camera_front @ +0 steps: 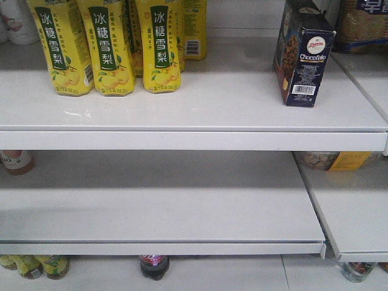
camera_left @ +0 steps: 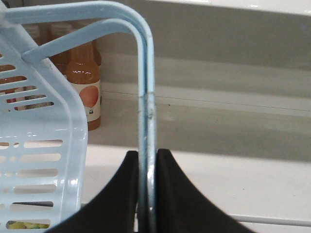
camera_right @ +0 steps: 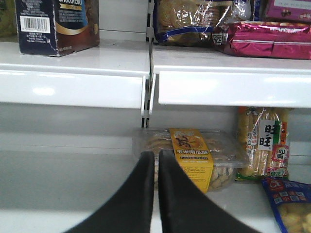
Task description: Left arm holds basket, right arm returns cookies
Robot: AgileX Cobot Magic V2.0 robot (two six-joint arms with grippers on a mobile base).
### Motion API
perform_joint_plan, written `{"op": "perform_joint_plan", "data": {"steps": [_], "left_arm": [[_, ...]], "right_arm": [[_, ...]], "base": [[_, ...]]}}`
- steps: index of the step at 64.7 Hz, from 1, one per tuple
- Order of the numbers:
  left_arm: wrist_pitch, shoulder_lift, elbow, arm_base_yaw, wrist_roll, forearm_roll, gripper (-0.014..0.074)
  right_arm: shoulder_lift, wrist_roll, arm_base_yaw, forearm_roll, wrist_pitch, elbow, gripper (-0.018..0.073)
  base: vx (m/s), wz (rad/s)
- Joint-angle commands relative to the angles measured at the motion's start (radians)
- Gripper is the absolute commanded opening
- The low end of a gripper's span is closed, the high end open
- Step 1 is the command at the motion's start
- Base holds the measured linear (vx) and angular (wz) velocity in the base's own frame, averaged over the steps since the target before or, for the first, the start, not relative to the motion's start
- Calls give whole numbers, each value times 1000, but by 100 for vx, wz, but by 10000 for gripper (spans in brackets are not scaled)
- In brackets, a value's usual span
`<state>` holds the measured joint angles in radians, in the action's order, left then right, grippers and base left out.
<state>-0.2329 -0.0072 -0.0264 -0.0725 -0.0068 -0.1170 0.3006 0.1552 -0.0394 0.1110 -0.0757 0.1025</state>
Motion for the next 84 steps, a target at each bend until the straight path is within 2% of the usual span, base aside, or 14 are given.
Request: {"op": "perform_joint_plan", "data": {"steps": [1, 17, 35, 58, 84], "left_arm": [[102, -17, 28, 2, 20, 12, 4], [102, -17, 28, 2, 20, 12, 4], [102, -17, 28, 2, 20, 12, 4], [102, -17, 28, 2, 20, 12, 4], [102, -17, 28, 2, 20, 12, 4]], "right_arm": [[-22, -24, -8, 1, -101, -8, -10], [-138, -25, -8, -42, 20, -47, -10], [-256, -28, -8, -63, 6, -151, -10], [-325, -3, -8, -35, 192, -150, -10], [-325, -3, -8, -30, 194, -150, -10]], "base": [[0, 0], [0, 0], [0, 0], [0, 0], [0, 0]]}}
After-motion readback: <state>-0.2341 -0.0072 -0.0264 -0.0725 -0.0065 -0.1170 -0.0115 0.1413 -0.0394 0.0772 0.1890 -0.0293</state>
